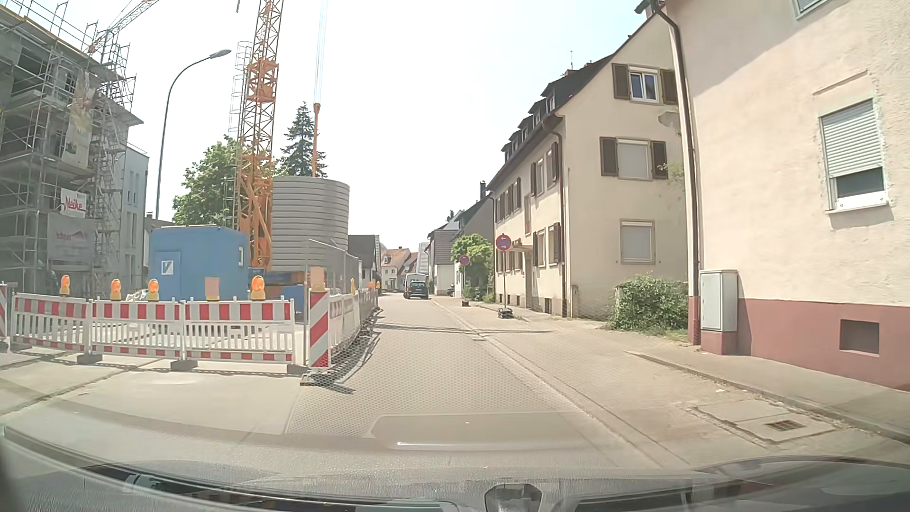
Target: Follow the waypoints while adhering to traffic rules and regulations
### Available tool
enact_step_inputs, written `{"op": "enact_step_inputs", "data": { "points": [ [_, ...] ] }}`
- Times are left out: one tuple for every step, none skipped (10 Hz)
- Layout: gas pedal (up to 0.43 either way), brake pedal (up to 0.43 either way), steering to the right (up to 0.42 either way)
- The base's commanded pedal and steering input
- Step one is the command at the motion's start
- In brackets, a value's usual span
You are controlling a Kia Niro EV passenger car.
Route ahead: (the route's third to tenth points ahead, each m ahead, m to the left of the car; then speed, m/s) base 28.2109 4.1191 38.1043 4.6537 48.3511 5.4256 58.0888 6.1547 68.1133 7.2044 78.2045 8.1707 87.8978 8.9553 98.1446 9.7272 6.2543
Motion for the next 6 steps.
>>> {"op": "enact_step_inputs", "data": {
  "points": [
    [0.130, 0.000, -0.012],
    [0.130, 0.000, -0.015],
    [0.118, 0.000, -0.021],
    [0.118, 0.000, -0.032],
    [0.118, 0.000, -0.039],
    [0.118, 0.000, -0.046]
  ]
}}
